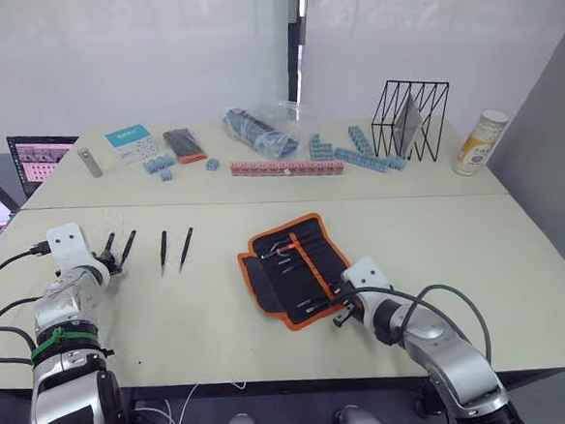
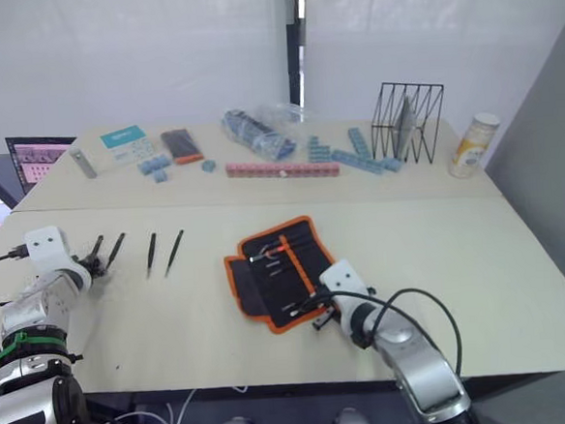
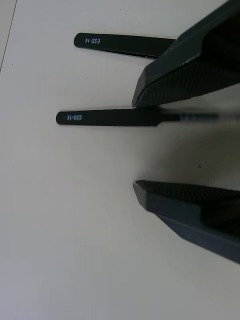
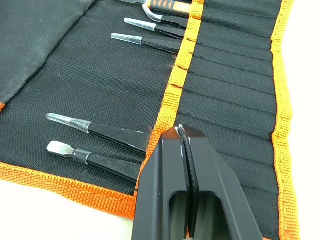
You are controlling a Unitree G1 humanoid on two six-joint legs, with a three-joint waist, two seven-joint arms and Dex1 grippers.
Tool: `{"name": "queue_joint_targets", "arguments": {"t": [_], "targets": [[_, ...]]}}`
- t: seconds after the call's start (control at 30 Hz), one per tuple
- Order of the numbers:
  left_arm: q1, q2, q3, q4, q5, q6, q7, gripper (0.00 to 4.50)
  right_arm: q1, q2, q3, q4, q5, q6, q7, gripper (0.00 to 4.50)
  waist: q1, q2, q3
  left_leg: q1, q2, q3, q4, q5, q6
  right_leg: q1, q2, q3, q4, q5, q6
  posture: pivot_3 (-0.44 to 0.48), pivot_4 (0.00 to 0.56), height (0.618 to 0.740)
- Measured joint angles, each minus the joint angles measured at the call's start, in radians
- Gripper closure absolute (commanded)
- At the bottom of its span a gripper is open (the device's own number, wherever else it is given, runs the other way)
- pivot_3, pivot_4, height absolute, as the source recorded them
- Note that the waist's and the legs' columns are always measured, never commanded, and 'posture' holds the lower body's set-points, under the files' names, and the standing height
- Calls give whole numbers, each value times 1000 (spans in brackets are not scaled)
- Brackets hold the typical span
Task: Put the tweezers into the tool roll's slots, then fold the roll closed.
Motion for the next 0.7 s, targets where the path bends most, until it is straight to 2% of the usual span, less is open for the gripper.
{"name": "queue_joint_targets", "arguments": {"t": [0.1,0.37,0.47,0.57,0.7], "targets": [[-29,-4,0,65,4,-55,-14,4469,1,0,-1,0,-7,1,-1,4500,6,0,0,2,0,0,0,0,0,2,0,0,-1,0,0,0,150,737],[-38,-6,2,110,3,-130,-32,4469,6,1,-1,-5,-8,1,-3,4500,6,1,0,2,0,0,0,0,-1,2,-1,-1,-1,0,0,0,150,737],[-25,-4,-7,91,5,-184,-40,4469,5,1,0,-10,-8,1,-3,4500,3,-4,2,-2,0,0,-1,0,-1,-2,-1,-1,-1,0,0,0,150,737],[6,7,-20,-27,8,-200,-69,4469,6,1,4,-20,-6,1,3,4500,-5,-11,5,-10,0,0,-1,2,-3,-10,-1,-1,1,3,3,0,150,737],[49,49,-63,-318,-11,-119,-168,4469,14,0,5,-28,-5,1,10,4500,-9,-14,7,-10,0,0,-3,3,-5,-10,-1,0,0,7,7,0,150,737]]}}
